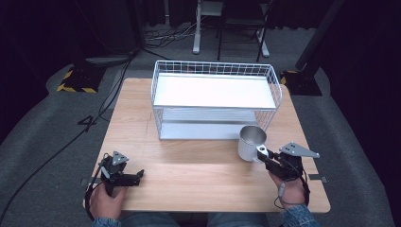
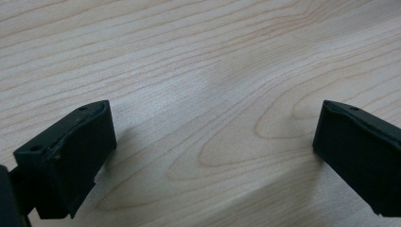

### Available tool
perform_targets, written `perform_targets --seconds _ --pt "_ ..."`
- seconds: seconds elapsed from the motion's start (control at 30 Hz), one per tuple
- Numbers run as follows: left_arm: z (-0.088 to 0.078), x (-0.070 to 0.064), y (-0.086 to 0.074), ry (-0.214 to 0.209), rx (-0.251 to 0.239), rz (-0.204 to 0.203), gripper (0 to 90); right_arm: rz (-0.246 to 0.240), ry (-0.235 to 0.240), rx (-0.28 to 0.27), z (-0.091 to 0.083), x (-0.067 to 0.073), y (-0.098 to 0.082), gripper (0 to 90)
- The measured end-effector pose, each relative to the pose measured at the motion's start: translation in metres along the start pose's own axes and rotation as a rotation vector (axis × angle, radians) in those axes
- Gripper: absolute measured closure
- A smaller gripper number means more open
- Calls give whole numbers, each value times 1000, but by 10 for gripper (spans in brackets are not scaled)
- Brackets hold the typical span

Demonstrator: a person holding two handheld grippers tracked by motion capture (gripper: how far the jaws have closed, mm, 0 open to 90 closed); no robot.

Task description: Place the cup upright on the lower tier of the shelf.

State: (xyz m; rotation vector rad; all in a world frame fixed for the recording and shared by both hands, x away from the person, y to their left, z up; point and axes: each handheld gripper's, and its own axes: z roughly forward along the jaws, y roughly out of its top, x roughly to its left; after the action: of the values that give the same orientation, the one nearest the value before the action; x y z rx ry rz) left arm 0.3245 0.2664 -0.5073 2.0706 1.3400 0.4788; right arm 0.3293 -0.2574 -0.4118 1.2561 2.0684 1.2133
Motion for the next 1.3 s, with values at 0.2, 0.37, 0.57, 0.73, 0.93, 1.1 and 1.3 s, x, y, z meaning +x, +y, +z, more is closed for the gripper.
perform_targets --seconds 0.2,0.37,0.57,0.73,0.93,1.1,1.3 --pt "0 0 0 1 -3 2 5 21 -1 -19 13 -3 14 716" --pt "0 0 0 0 -1 0 5 32 -24 -44 26 -7 27 716" --pt "0 0 0 0 0 0 5 56 -57 -80 42 -13 37 716" --pt "0 0 0 -1 0 -1 5 67 -78 -94 53 -17 43 716" --pt "0 0 0 0 0 -1 5 67 -100 -104 74 -21 48 716" --pt "0 0 0 0 -1 -1 5 56 -132 -123 94 -24 47 716" --pt "0 0 0 0 0 0 5 18 -158 -124 111 -22 48 715"
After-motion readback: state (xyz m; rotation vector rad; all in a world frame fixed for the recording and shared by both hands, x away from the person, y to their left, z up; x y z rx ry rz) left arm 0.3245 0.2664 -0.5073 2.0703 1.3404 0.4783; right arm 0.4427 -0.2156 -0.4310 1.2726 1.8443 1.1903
